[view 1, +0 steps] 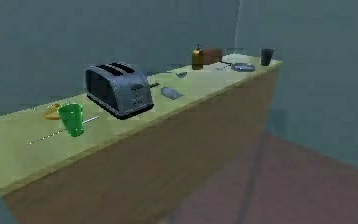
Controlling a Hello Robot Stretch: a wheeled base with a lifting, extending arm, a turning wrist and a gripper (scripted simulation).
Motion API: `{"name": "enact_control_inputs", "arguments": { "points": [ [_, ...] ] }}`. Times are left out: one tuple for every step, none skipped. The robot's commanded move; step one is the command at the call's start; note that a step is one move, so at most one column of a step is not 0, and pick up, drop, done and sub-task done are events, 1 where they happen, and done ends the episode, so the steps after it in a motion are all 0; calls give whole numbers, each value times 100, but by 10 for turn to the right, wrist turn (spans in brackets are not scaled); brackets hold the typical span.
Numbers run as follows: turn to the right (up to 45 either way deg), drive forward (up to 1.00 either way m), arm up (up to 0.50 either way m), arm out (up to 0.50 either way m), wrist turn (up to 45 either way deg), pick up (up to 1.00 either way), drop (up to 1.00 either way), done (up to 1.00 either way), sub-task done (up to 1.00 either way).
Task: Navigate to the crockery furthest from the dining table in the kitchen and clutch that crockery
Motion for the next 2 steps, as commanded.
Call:
{"name": "enact_control_inputs", "arguments": {
  "points": [
    [450,0,0,0,0,0,0,0,0],
    [0,100,0,0,0,0,0,0,0]
  ]
}}
